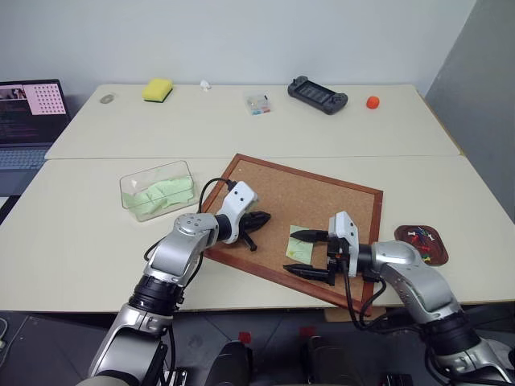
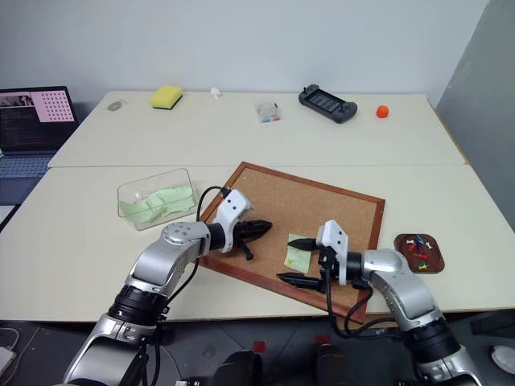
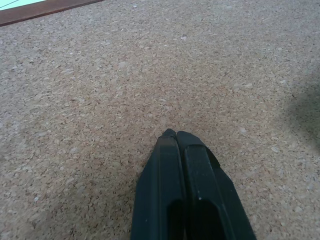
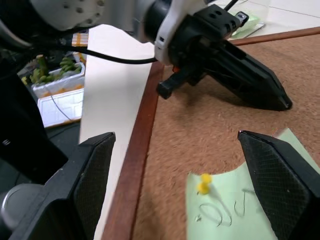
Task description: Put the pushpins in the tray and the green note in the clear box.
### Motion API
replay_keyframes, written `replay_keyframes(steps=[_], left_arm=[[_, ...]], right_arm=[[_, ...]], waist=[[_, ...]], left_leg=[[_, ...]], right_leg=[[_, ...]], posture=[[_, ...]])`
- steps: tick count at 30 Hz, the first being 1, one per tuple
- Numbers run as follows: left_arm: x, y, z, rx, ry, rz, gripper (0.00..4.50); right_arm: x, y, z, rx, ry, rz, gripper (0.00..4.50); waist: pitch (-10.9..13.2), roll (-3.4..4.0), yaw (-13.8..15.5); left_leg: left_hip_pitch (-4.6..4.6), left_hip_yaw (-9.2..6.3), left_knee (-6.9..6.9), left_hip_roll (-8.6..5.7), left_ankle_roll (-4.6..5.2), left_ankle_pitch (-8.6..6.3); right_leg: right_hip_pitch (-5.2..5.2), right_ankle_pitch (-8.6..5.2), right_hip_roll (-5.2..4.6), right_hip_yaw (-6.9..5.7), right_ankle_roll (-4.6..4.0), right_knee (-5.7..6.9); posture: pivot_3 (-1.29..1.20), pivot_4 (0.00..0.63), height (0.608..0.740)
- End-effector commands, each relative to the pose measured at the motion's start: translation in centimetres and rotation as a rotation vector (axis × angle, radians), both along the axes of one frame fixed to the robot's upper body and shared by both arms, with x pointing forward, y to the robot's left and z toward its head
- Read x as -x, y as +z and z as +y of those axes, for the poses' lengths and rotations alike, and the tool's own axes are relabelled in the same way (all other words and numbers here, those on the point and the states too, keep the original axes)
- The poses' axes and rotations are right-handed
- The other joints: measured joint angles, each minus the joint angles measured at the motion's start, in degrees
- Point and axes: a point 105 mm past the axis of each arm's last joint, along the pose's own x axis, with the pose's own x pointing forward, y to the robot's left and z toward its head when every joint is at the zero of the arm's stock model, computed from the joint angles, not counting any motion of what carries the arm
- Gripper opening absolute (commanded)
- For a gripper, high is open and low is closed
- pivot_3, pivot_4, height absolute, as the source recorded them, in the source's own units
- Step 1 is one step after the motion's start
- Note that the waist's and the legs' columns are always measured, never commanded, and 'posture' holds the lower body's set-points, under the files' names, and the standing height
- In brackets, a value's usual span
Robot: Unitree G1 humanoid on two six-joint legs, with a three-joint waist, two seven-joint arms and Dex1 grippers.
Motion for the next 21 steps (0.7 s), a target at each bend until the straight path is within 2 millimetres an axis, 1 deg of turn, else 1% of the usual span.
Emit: replay_keyframes(steps=[1,2,3,10,12,13,19,20,21], left_arm=[[0.8,-2.1,0.9,-0.051,0.016,0.083,0.00],[0.8,-2.1,0.9,-0.051,0.016,0.083,0.00],[0.8,-2.1,0.9,-0.051,0.017,0.082,0.00],[0.8,-2.1,0.9,-0.051,0.021,0.081,0.00],[0.8,-2.1,0.9,-0.049,0.021,0.083,0.00],[0.8,-2.1,0.9,-0.048,0.020,0.083,0.00],[0.9,-2.0,0.7,-0.045,0.019,0.082,0.00],[0.9,-2.0,0.7,-0.044,0.019,0.082,0.00],[0.9,-2.0,0.6,-0.042,0.020,0.082,0.00]], right_arm=[[-0.4,-0.2,0.4,-0.010,0.002,-0.009,3.98],[-0.5,-0.3,0.4,-0.011,0.001,-0.008,3.79],[-0.6,-0.4,0.4,-0.007,0.002,-0.011,3.73],[-1.2,-0.8,0.4,-0.002,-0.010,-0.017,2.19],[-1.4,-0.9,0.5,0.000,-0.012,-0.019,1.67],[-1.4,-0.9,0.6,0.001,-0.013,-0.021,1.57],[-1.5,-1.1,0.4,0.015,-0.014,-0.029,0.25],[-1.6,-1.1,0.4,0.015,-0.016,-0.030,0.09],[-1.6,-1.1,0.3,0.014,-0.017,-0.030,0.09]], waist=[[0.00,0.00,-0.04],[0.00,0.00,-0.06],[0.00,0.00,-0.07],[0.00,0.01,-0.14],[0.00,0.01,-0.16],[0.00,0.01,-0.17],[0.00,0.01,-0.18],[0.00,0.01,-0.18],[0.00,0.01,-0.18]], left_leg=[[0.00,0.01,0.00,-0.01,0.00,0.00],[0.00,0.02,0.00,0.00,-0.01,0.00],[0.00,0.02,0.00,0.00,-0.01,-0.01],[0.01,0.04,0.00,0.00,-0.01,-0.01],[0.01,0.04,0.00,0.01,-0.01,-0.01],[0.01,0.04,0.00,0.01,-0.01,-0.01],[0.01,0.04,0.00,0.00,-0.01,-0.01],[0.02,0.04,0.00,0.01,-0.01,-0.01],[0.02,0.04,0.00,0.01,-0.01,-0.01]], right_leg=[[-0.01,0.00,0.00,0.02,0.00,0.00],[-0.01,0.00,-0.01,0.02,0.00,0.00],[-0.02,0.00,-0.01,0.02,0.00,0.00],[-0.03,0.00,0.00,0.03,-0.01,0.03],[-0.04,0.00,0.01,0.03,-0.01,0.04],[-0.04,0.00,0.01,0.03,-0.01,0.04],[-0.04,0.01,0.01,0.03,-0.01,0.05],[-0.04,0.00,0.01,0.04,-0.01,0.05],[-0.03,0.01,0.00,0.03,-0.01,0.05]], posture=[[0.00,0.150,0.740],[0.00,0.150,0.740],[0.00,0.150,0.740],[0.00,0.150,0.740],[0.00,0.150,0.740],[0.00,0.150,0.740],[0.00,0.150,0.740],[0.00,0.150,0.740],[0.00,0.150,0.740]])
